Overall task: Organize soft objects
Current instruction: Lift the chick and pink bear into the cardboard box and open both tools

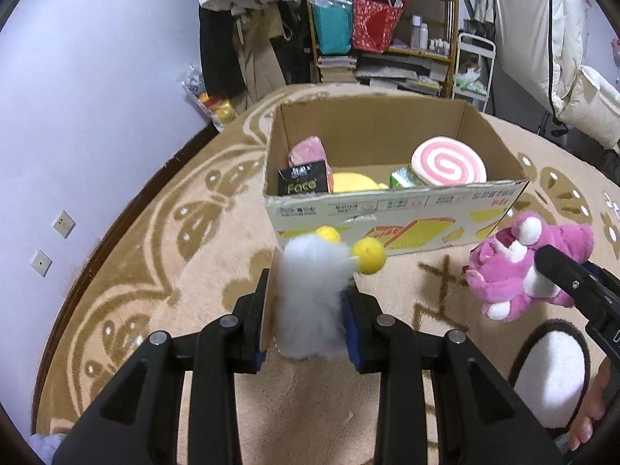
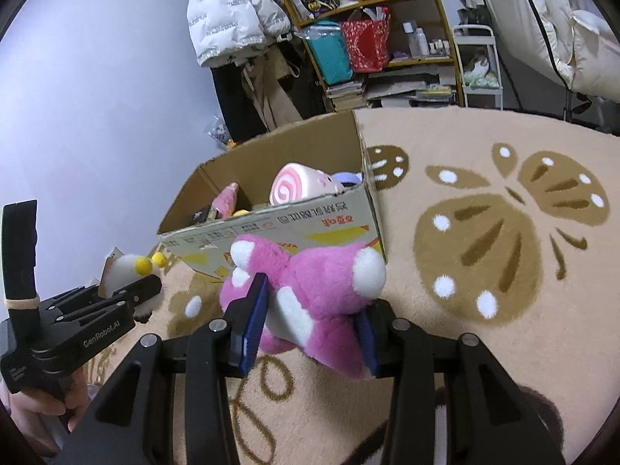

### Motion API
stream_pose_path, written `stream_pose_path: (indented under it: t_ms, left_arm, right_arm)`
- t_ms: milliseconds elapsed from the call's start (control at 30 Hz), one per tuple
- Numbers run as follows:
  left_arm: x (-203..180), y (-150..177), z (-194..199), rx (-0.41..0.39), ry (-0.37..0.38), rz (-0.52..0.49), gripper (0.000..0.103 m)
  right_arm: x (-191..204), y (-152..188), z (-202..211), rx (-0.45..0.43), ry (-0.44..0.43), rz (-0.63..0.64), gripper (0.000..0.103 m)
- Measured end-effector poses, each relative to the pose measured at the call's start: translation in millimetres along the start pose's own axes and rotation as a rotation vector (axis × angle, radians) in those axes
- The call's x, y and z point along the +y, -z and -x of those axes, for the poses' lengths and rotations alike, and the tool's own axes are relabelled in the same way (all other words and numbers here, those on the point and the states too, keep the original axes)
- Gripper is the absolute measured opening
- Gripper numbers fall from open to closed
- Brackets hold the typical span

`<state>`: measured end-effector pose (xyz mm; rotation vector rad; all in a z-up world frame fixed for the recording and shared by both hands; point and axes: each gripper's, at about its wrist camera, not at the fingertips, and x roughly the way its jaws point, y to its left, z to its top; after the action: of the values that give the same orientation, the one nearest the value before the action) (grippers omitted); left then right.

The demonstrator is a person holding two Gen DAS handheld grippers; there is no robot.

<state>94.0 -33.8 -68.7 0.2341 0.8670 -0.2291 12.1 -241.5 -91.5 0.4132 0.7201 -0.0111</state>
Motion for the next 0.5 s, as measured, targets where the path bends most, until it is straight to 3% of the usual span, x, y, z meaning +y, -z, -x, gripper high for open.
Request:
stream_pose_path:
  t_ms: [367, 500]
  left_arm:
    - [0.4, -21.6, 33.4, -0.117, -0.030, -0.045, 0.030]
    - [-2.5, -35.4, 37.6, -0.170, -0.087, -0.096, 0.031]
  right_arm:
    - [12.6, -28.2, 22.4, -0.096, -0.003, 0.028, 0.044]
    - [15.4, -45.0, 26.9, -0.125, -0.009, 0.032, 0.045]
